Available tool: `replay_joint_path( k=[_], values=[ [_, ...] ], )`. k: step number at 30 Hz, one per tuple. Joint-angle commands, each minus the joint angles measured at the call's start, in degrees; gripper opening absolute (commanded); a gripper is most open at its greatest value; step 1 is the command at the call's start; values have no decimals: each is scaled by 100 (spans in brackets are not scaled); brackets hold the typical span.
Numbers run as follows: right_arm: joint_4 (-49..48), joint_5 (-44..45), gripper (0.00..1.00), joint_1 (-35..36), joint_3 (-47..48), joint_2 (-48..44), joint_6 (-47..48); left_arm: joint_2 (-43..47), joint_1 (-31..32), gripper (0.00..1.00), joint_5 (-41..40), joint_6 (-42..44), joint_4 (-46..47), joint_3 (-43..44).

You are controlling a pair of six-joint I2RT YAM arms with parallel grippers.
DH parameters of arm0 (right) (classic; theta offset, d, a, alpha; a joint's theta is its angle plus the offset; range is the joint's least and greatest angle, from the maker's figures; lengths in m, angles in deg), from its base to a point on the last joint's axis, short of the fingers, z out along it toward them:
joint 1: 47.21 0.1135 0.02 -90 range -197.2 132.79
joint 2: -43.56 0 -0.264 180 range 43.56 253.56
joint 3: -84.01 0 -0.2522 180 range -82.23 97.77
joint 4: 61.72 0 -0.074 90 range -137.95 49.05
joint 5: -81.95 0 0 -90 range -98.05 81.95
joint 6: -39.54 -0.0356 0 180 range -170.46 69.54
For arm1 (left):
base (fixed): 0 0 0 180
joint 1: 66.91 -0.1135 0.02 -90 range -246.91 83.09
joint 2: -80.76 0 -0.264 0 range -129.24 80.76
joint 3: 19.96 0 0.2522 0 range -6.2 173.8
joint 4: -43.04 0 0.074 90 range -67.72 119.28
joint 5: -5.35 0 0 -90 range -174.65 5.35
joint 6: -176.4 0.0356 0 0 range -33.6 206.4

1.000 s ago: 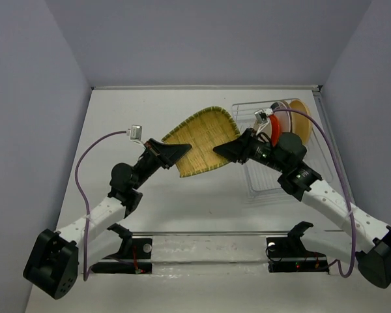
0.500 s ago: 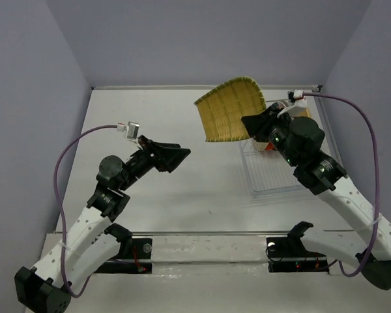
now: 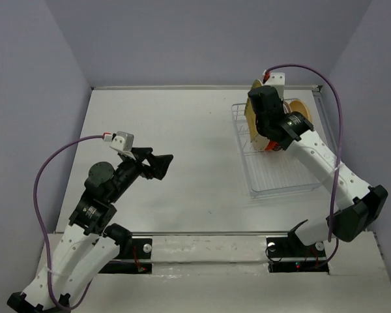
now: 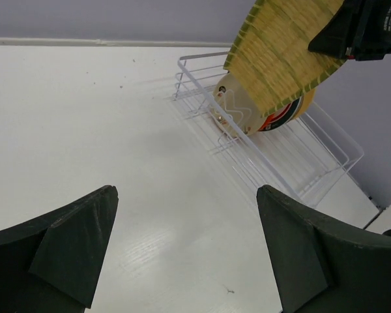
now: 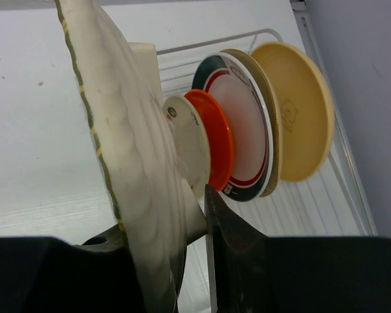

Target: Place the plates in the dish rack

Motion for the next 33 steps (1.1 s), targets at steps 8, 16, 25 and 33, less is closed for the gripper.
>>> replay_joint_path(
  k=[8, 16, 25, 33],
  values=[
    [440, 41, 7, -552, 686, 586, 34, 163, -144, 99, -69, 365, -101, -40],
    [151, -302, 7, -658, 590, 867, -10, 155, -153, 99, -25, 356, -110, -40],
    [-219, -443, 7, -658, 581, 1070, 69, 137, -144, 99, -8, 356, -93, -40],
    [-1087, -452, 7, -658, -68, 1061, 175, 137, -153, 99, -8, 347, -93, -49]
  ],
)
